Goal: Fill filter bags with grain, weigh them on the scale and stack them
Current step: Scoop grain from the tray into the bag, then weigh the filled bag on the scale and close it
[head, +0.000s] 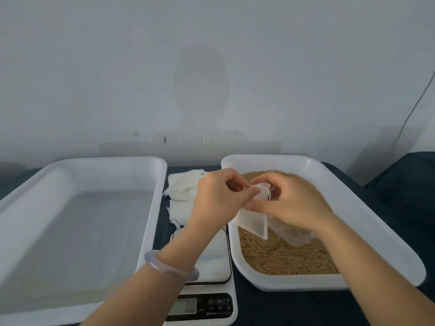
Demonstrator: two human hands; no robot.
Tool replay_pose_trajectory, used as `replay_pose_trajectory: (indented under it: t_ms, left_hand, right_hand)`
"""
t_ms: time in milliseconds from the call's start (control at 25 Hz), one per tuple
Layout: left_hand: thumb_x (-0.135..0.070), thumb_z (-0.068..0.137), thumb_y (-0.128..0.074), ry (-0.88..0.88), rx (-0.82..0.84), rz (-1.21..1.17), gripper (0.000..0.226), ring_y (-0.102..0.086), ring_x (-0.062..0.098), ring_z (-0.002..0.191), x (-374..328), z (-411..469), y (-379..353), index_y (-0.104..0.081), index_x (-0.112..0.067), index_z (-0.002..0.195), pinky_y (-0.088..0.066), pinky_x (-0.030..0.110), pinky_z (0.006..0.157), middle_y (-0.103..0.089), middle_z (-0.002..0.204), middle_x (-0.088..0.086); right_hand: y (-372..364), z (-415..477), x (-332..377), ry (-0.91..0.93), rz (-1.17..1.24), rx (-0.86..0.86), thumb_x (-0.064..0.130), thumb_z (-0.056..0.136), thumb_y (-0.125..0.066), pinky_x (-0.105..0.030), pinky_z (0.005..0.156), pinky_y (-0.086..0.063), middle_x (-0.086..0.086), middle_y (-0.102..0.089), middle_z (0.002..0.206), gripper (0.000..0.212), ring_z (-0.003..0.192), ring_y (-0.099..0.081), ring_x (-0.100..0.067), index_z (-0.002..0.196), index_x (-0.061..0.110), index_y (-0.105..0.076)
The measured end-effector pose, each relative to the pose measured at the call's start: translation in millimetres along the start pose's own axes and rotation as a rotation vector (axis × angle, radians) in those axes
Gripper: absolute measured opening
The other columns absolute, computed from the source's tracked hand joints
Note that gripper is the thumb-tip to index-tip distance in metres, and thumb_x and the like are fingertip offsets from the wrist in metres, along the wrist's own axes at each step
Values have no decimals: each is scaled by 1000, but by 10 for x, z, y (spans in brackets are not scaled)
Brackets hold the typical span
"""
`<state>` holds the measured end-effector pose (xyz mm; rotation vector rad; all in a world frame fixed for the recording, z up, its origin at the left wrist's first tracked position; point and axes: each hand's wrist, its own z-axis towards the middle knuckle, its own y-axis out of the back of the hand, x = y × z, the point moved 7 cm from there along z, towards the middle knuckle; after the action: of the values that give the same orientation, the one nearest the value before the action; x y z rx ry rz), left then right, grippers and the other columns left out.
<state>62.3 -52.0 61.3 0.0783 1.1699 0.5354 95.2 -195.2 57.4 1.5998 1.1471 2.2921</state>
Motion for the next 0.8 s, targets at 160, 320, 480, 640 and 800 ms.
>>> replay_pose_trajectory:
  t_ms: [160,320,480,640,800]
  left_hand:
    - [-36,60,-86,42,34,0,27,-58,5,61,147,39,411,-62,-30,70,-53,27,64,-63,65,-9]
    - [-32,60,-87,182,463,375,60,-59,4,87,591,-53,530,-51,-32,108,-49,23,78,-57,105,-15]
    - [-17,74,-73,116,554,638,15,-62,9,70,786,-118,497,-65,-14,87,-49,24,73,-69,73,-5]
    - [-22,79,-62,55,578,756,18,-55,19,70,862,-196,396,-55,-15,65,-38,23,54,-57,63,-5]
    - [-32,79,-61,20,573,866,16,-50,17,75,925,-194,335,-48,-24,72,-31,24,54,-46,66,-11]
  right_hand:
    - [-274,222,251,84,-80,11,19,75,-77,-18,60,-49,12,-68,84,26,71,-62,2,95,30,-65]
    - [-676,372,347,153,-177,114,13,80,-71,-10,58,-41,14,-65,83,16,68,-57,5,89,25,-66]
    - [-1102,428,289,183,-354,233,11,88,-56,-19,56,-41,7,-58,84,15,73,-58,-13,96,21,-63]
    - [-1321,385,187,160,-609,313,35,81,-62,-25,54,-34,0,-60,86,20,80,-58,-21,94,21,-57]
    - [-1367,380,151,179,-822,333,33,83,-56,-22,48,-18,5,-43,59,31,69,-48,-23,59,23,-40]
